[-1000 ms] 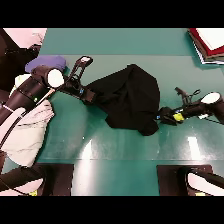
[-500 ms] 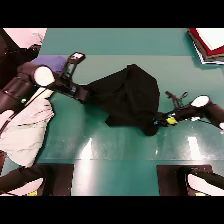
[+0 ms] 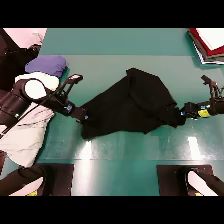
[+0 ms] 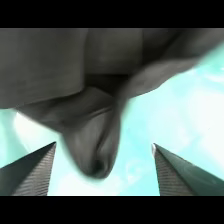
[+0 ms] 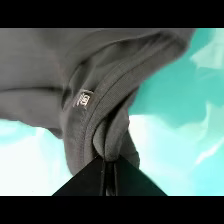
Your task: Fold the shirts.
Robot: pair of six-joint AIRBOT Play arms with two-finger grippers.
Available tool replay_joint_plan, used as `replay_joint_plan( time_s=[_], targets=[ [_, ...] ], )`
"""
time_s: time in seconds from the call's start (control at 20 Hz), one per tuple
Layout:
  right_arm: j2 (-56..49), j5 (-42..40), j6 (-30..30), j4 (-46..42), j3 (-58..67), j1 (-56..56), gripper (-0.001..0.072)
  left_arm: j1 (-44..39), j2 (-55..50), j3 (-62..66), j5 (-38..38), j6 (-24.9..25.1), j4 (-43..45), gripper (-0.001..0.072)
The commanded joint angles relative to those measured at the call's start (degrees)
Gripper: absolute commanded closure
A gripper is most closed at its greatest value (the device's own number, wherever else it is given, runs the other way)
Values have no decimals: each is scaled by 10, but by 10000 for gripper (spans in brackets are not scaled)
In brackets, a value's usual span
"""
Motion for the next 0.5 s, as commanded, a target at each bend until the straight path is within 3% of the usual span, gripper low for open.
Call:
replay_joint_plan(
  time_s=[0.0, 0.3, 0.45],
  targets=[
    [8, 8, 1, -6, 11, -2, 697, 2, 12, 11, 8, -25, 64, 7],
    [8, 6, 1, -6, 11, -2, 696, 2, -38, -31, 51, -16, 71, 7],
    [8, 6, 1, -6, 11, -2, 696, -3, -85, -42, 104, 28, -16, 7]
  ],
)
